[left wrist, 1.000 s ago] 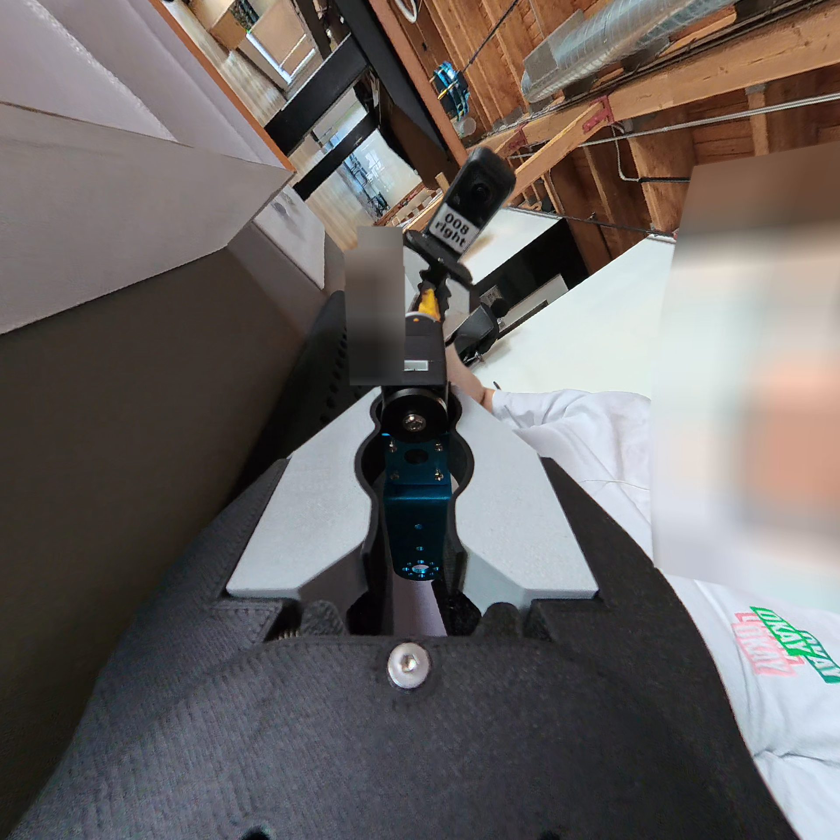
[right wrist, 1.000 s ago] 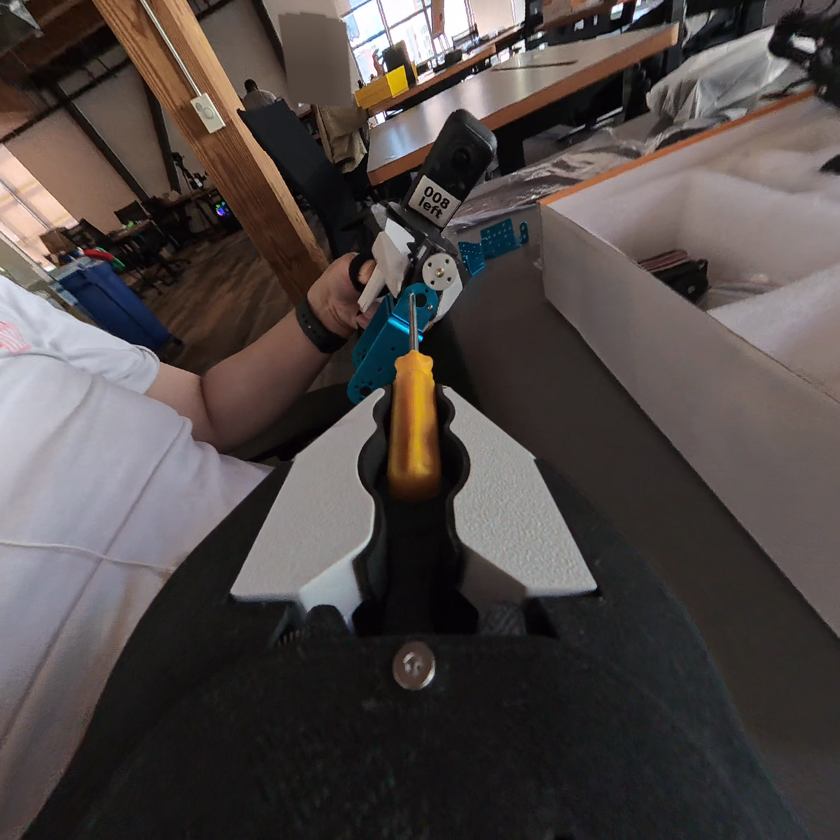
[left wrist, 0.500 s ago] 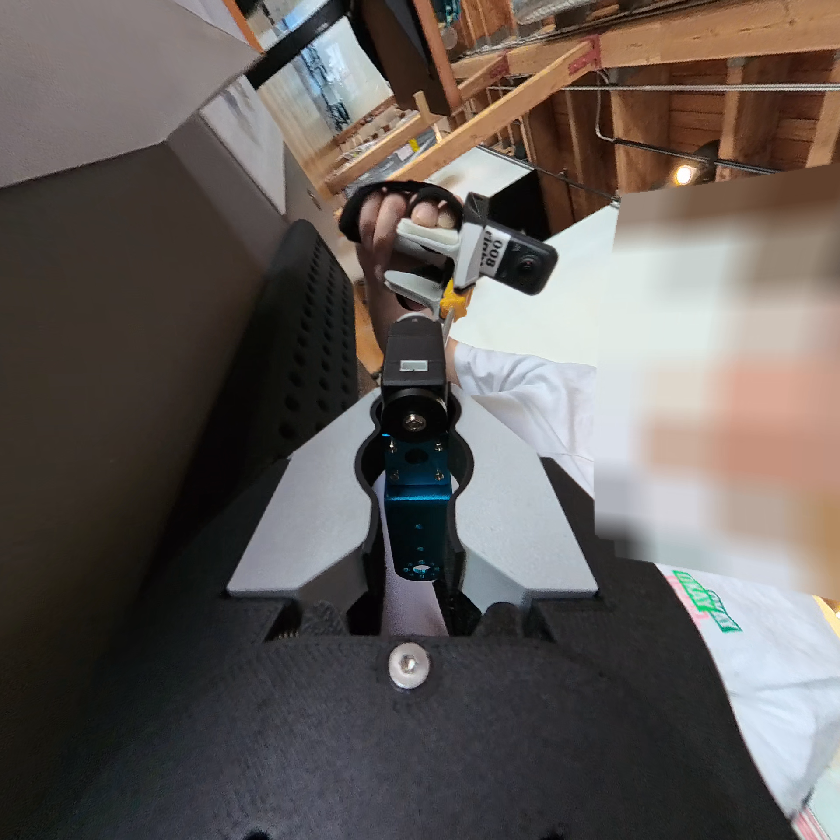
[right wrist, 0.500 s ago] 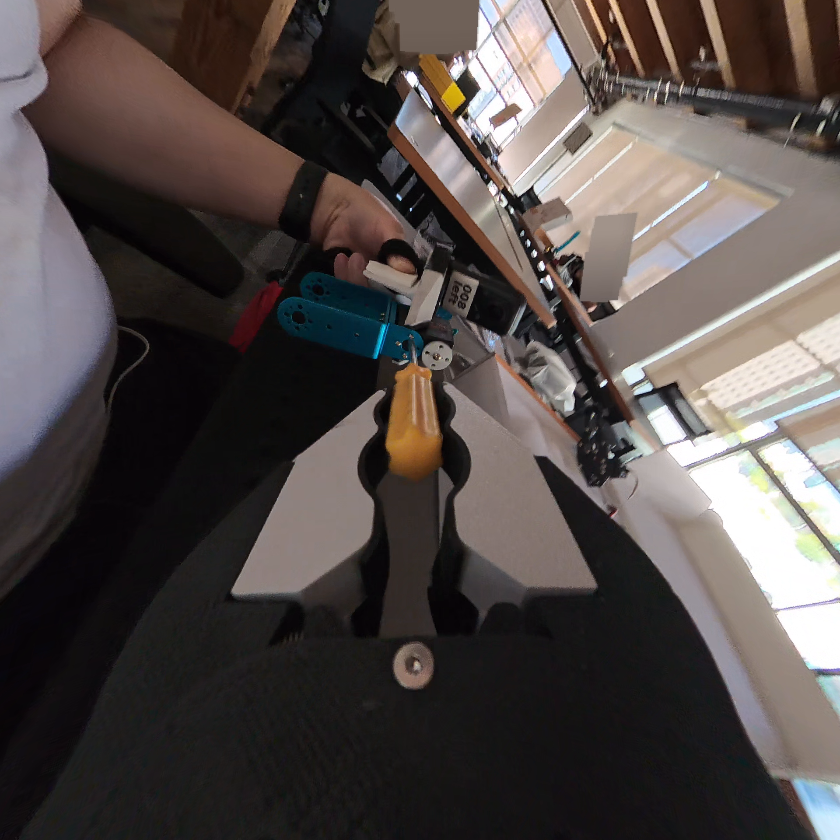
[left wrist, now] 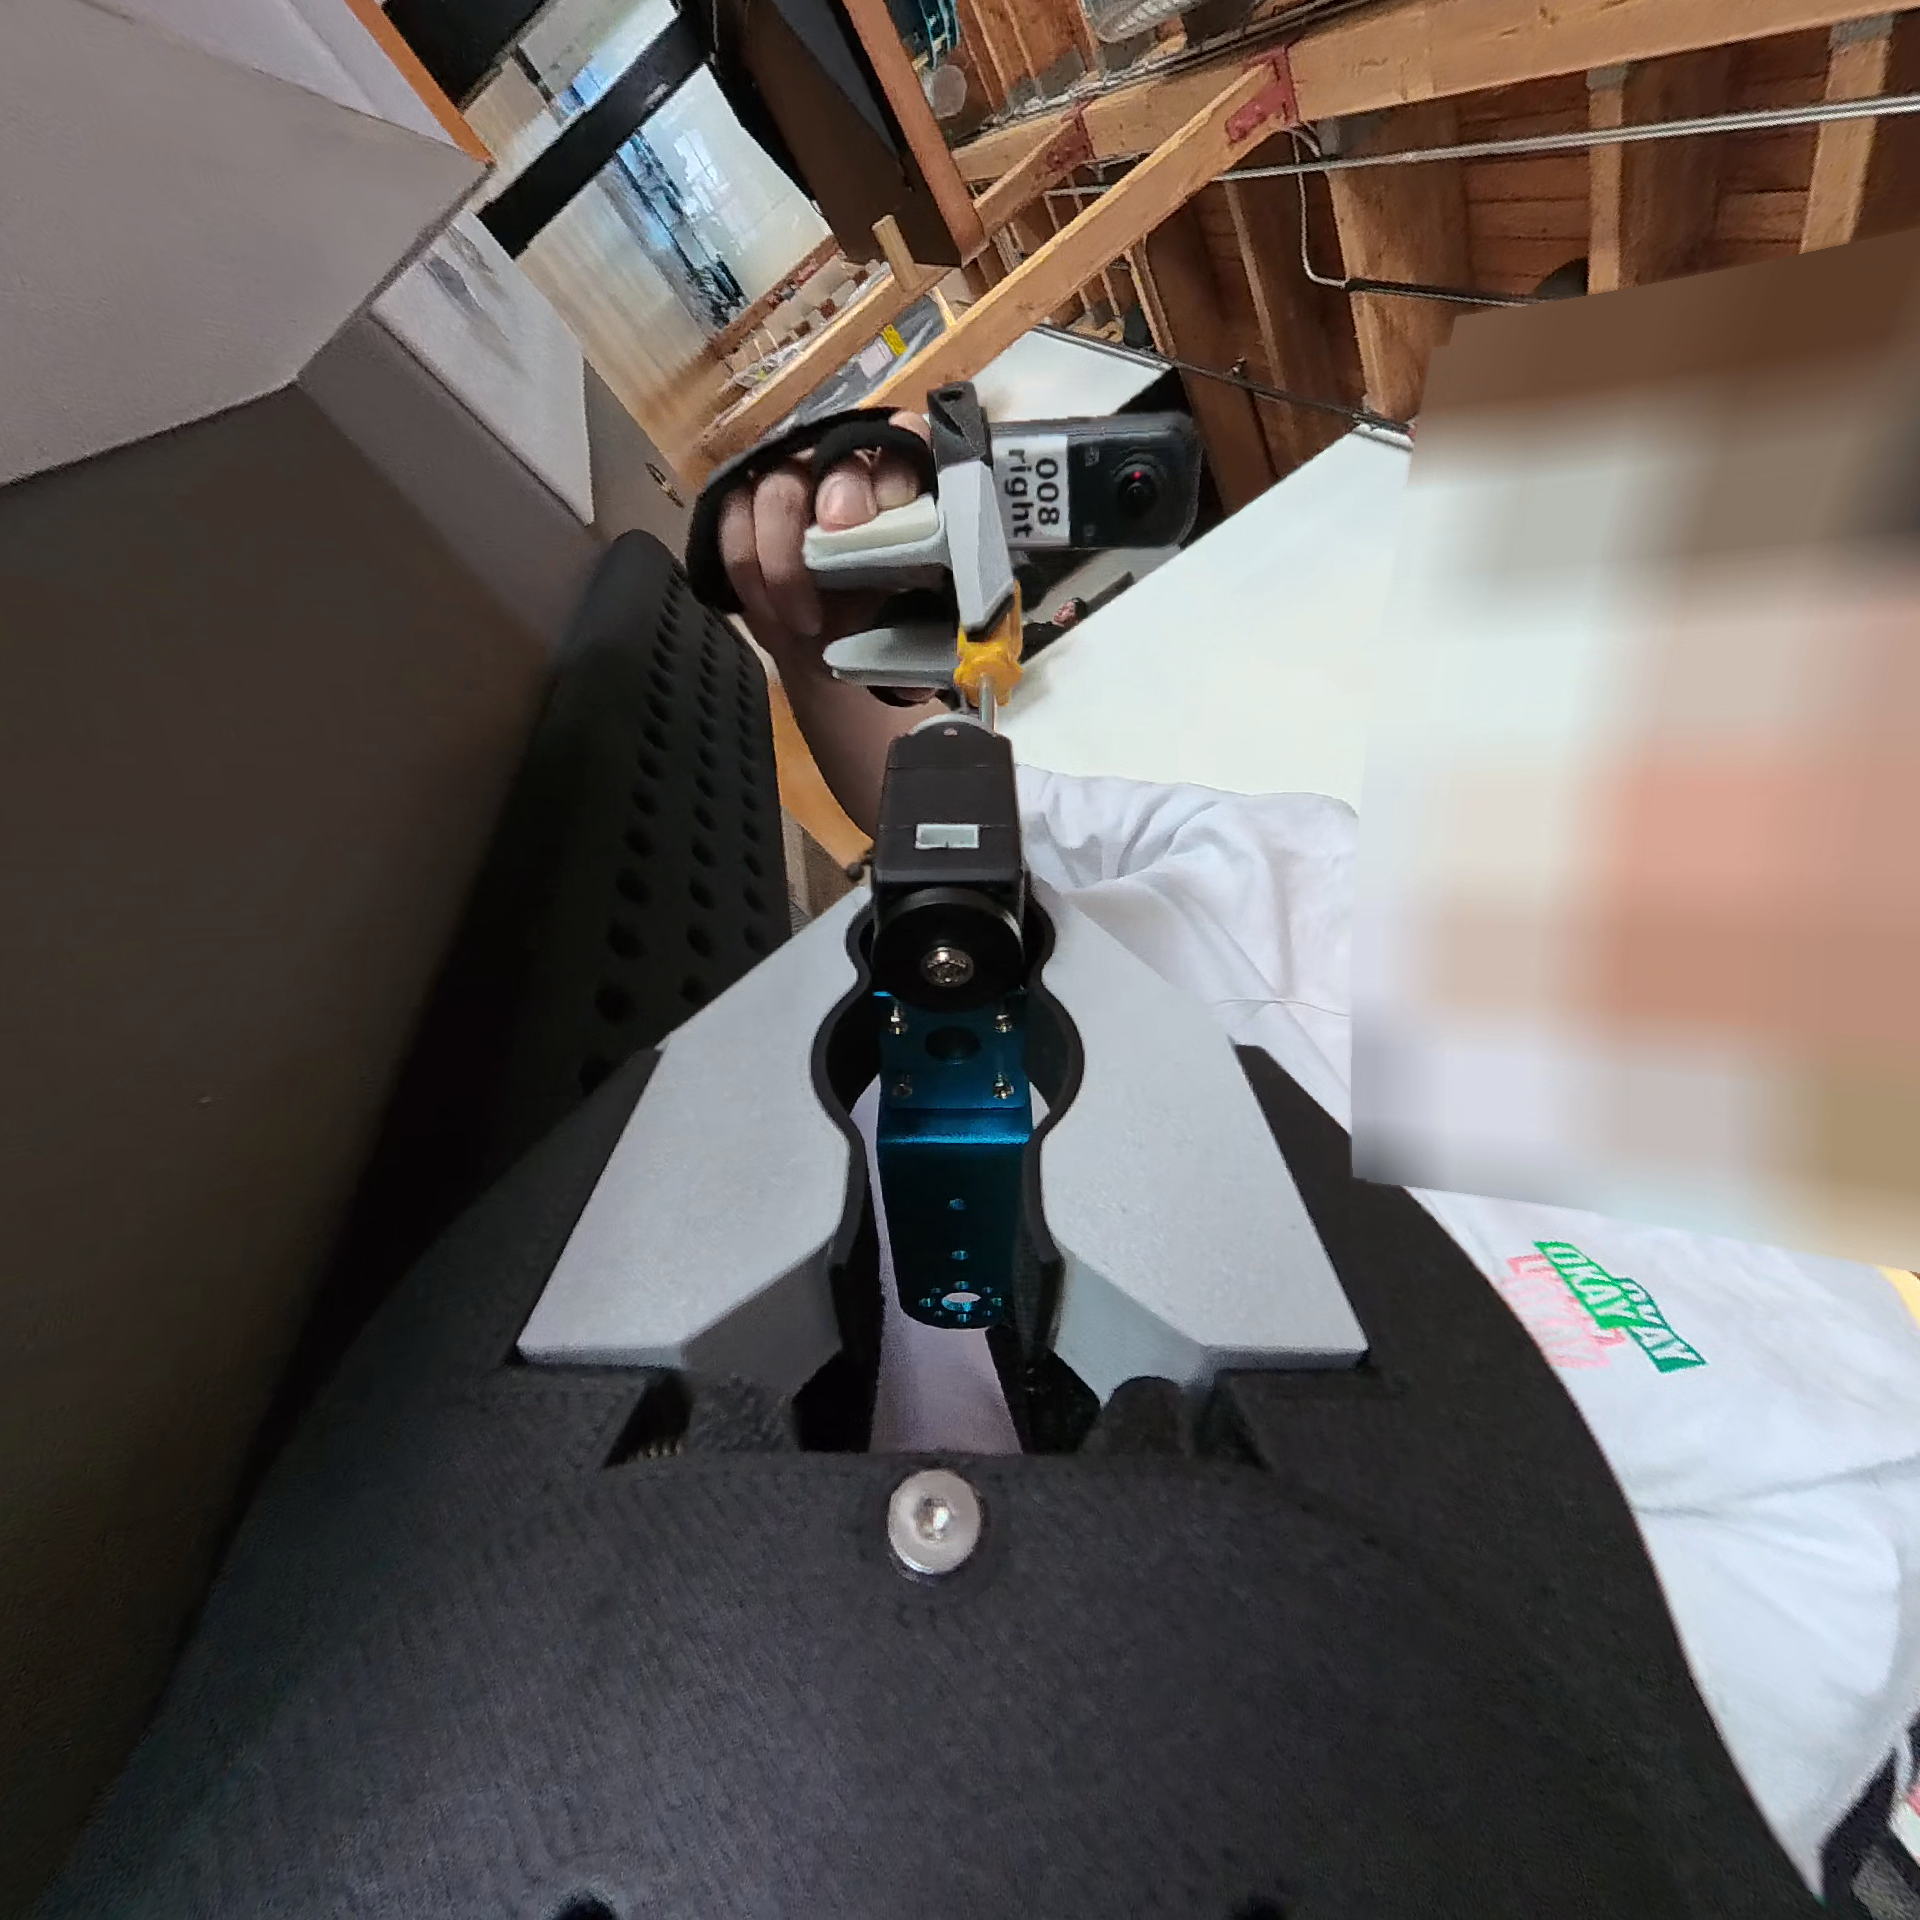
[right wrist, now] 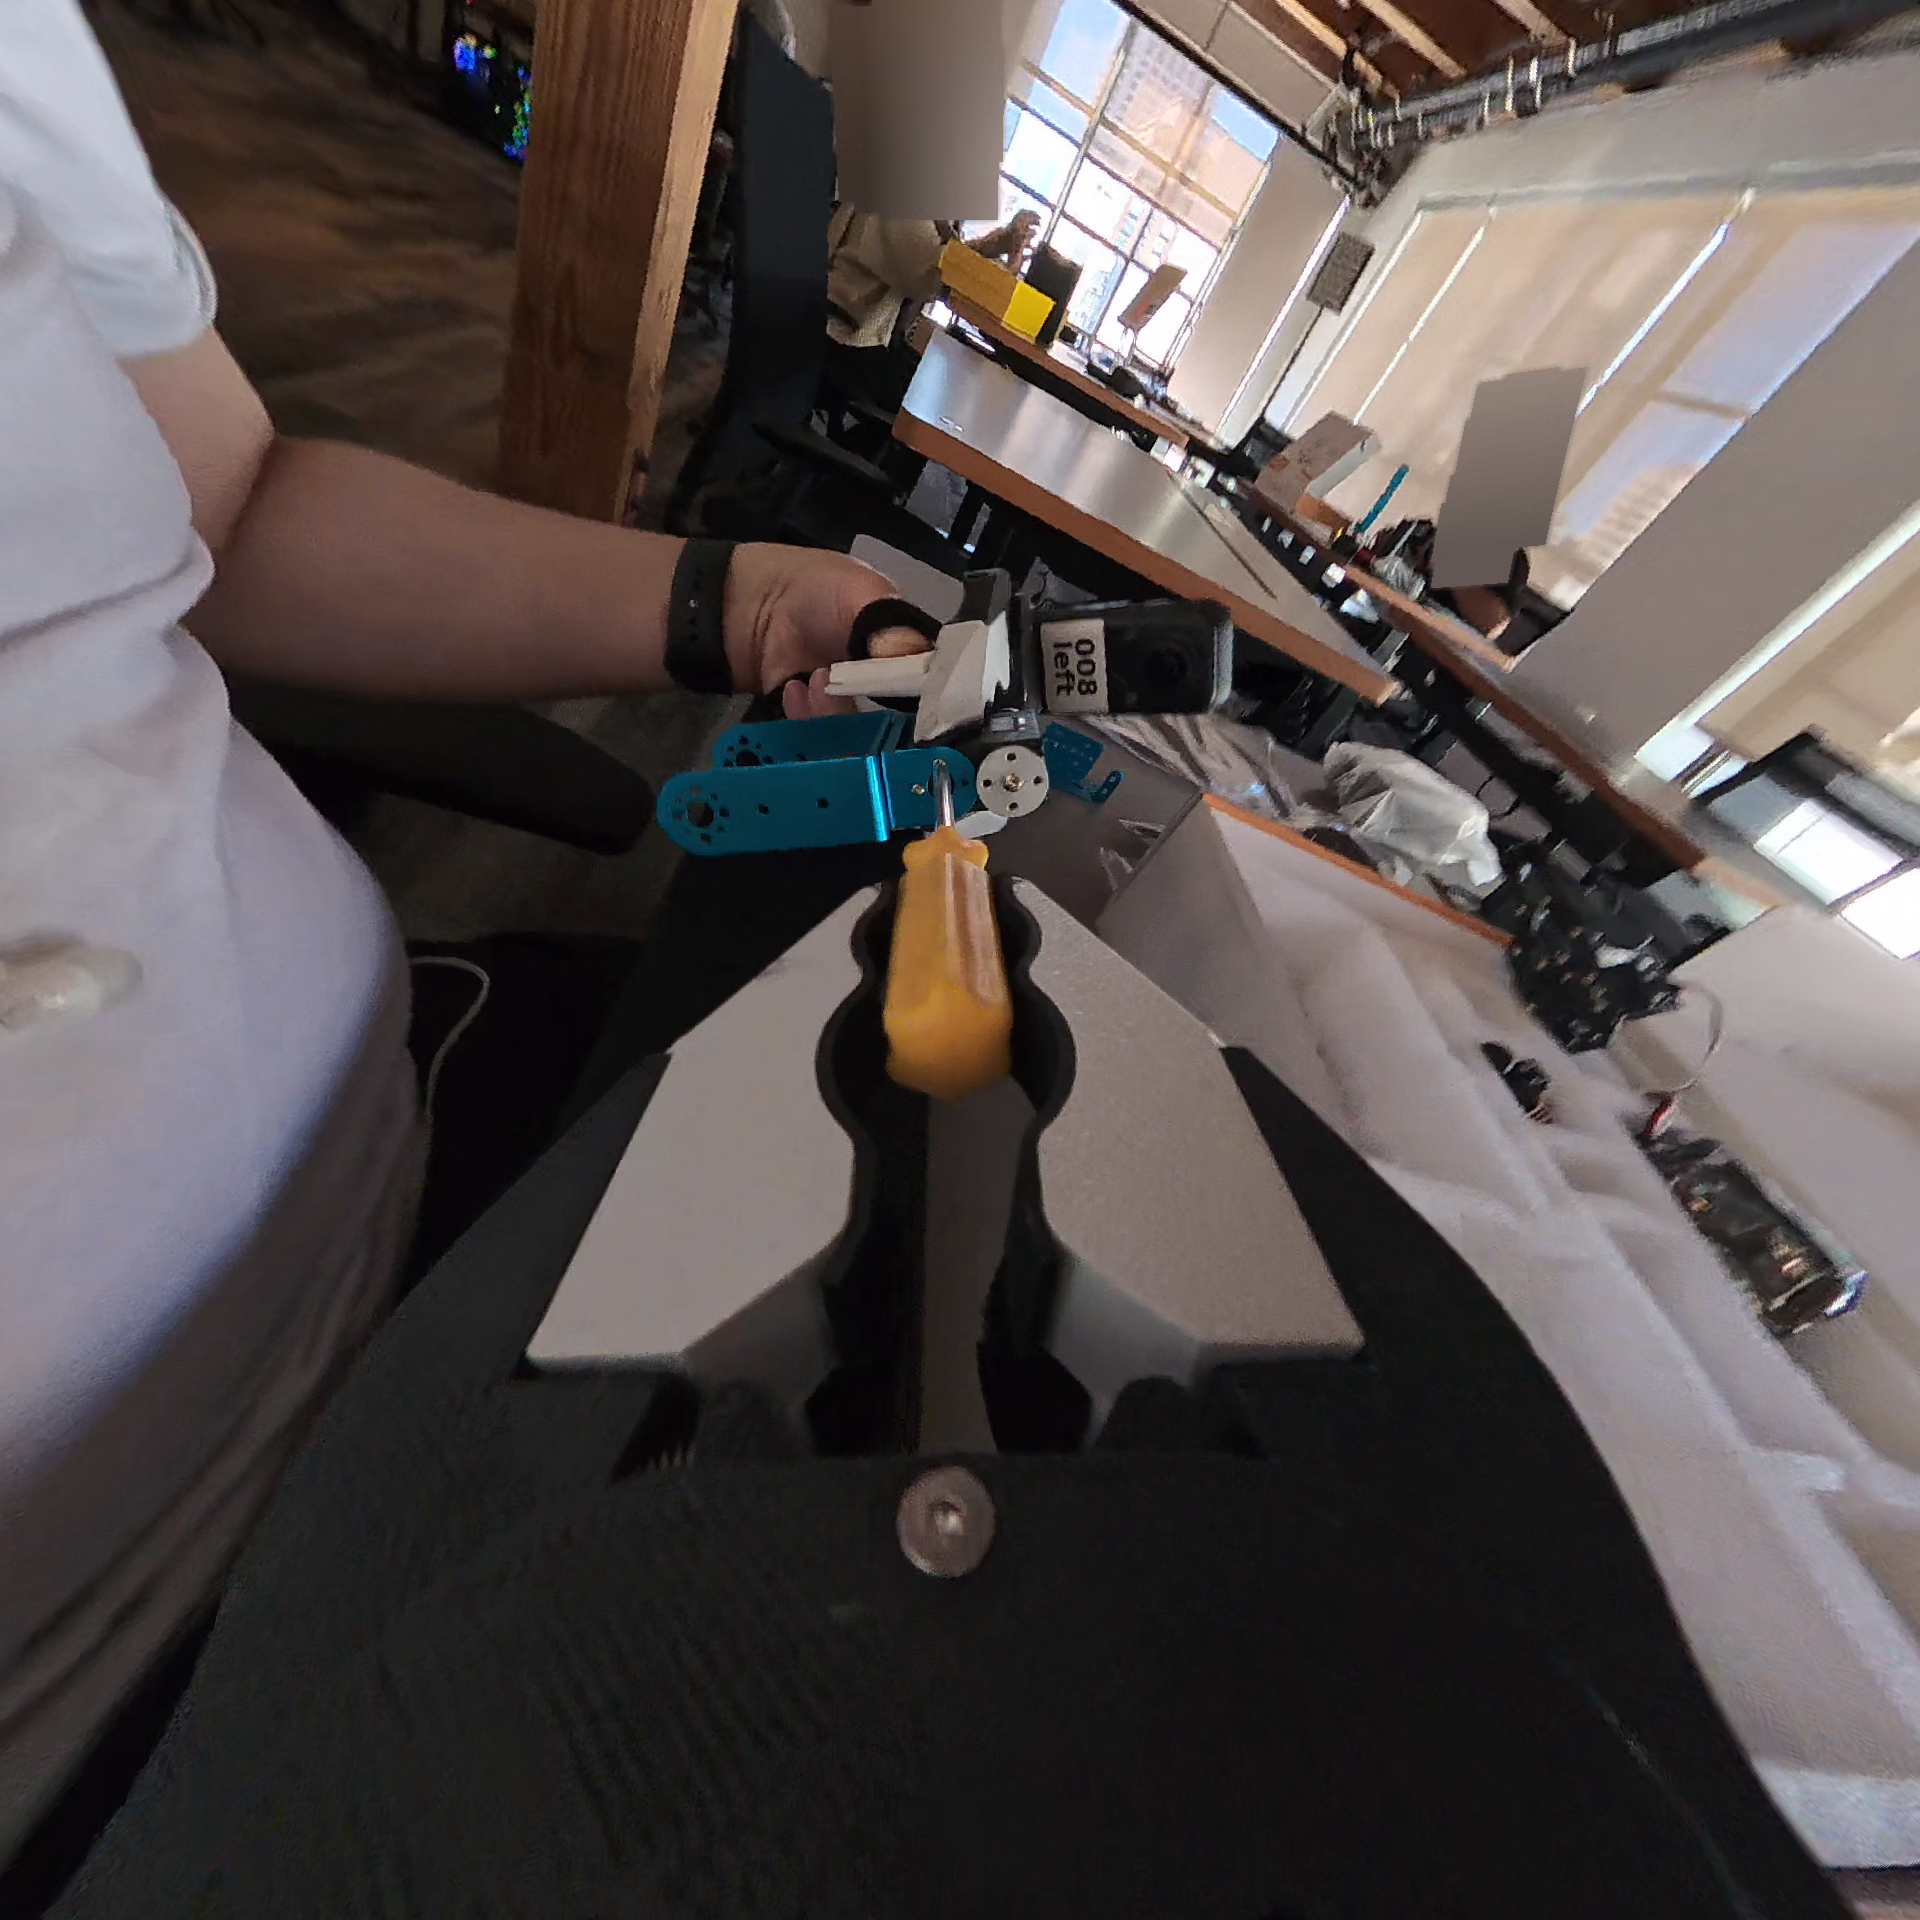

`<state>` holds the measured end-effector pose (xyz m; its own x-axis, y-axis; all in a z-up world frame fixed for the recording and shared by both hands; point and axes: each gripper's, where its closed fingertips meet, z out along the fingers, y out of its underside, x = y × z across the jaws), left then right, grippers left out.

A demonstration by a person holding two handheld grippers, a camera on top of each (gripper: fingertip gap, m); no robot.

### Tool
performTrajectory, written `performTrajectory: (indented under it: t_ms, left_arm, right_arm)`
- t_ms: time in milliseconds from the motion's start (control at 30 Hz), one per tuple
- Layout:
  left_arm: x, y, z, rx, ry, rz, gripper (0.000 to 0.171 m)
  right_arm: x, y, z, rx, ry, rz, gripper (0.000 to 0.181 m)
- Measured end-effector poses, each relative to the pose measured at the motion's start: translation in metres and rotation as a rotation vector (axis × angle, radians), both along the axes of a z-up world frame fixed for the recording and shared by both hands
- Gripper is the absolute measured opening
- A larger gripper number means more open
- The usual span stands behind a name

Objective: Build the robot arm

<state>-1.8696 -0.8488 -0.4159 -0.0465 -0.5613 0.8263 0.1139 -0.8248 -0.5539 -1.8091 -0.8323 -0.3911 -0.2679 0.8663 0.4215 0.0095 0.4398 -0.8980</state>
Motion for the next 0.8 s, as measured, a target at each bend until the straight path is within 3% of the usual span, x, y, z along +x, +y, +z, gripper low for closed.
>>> performTrajectory:
  t_ms: [500,700,800]
  left_arm:
    - [-0.008,0.014,0.002,0.128,0.061,0.185,0.021]
    - [-0.009,0.017,0.000,0.159,0.097,0.227,0.021]
    - [-0.010,0.016,0.004,0.150,0.058,0.214,0.021]
  right_arm:
    - [-0.008,0.016,-0.002,-0.712,-0.180,-0.111,0.018]
    - [-0.008,0.019,-0.008,-1.073,-0.257,-0.143,0.018]
    - [-0.008,0.017,-0.007,-1.116,-0.231,-0.125,0.017]
